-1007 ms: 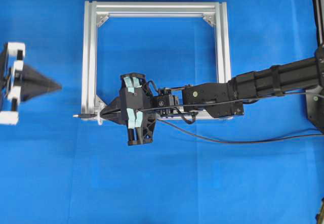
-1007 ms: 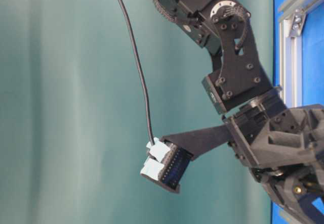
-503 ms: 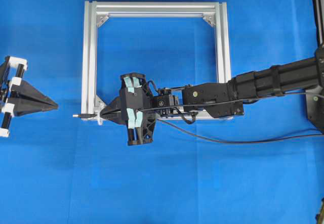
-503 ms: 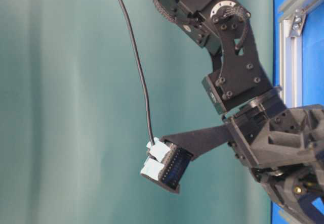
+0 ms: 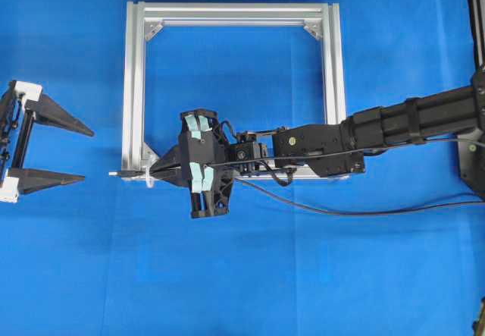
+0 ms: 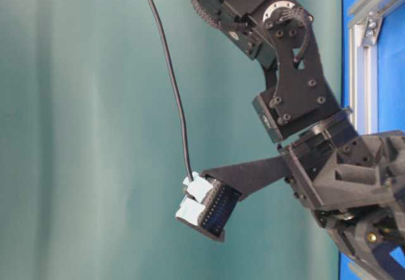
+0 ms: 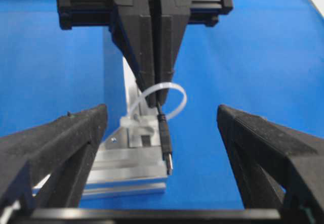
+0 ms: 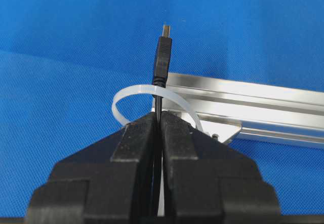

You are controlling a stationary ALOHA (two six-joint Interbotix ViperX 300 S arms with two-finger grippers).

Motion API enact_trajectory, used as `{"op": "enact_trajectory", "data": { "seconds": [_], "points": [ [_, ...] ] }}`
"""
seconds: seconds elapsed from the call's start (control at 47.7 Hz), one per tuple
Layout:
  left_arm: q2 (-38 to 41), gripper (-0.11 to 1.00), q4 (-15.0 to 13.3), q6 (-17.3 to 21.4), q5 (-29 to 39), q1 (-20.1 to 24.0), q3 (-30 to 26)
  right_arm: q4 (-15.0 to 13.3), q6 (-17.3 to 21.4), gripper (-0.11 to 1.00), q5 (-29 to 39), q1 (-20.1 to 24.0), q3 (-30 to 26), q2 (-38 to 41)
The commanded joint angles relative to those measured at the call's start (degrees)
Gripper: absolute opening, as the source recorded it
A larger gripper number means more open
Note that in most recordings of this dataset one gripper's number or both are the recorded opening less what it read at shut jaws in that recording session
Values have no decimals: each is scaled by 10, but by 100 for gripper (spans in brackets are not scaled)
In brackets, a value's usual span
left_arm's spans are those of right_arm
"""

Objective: Insert the wire through the string loop located on the left side.
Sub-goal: 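Move the left gripper open toward the plug emerging from the loop, then close the left gripper on the plug beyond the loop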

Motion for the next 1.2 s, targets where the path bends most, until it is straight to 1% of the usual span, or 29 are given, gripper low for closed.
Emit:
{"op": "enact_trajectory", "data": {
  "seconds": [0.0, 0.126, 0.21, 0.378, 0.566, 0.629, 0.713, 0.86, 1.174],
  "points": [
    [8, 91, 1, 1, -4, 5, -15, -1, 0, 0, -2, -1, -8, -13],
    [40, 91, 1, 0, -10, 9, -19, 0, 0, 0, -3, -1, -8, -13],
    [76, 91, 1, 0, -27, 15, -23, -1, 0, 0, -4, -1, -8, -13],
    [190, 91, 1, 0, -70, 25, -43, -1, 0, 0, -4, -1, -8, -13],
    [316, 91, 1, 0, -97, 31, -76, 0, 0, 0, -2, -1, -6, -13],
    [340, 90, 1, 0, -100, 31, -83, 0, 0, 0, -2, -1, -6, -13],
    [354, 90, 1, 0, -105, 31, -89, -1, 0, 0, -2, -1, -5, -13],
    [353, 90, 1, 0, -115, 31, -88, -1, 1, 0, -1, -1, -5, -13],
    [353, 90, 1, -1, -115, 31, -88, 0, 1, 0, -2, -1, -5, -13]
  ]
}}
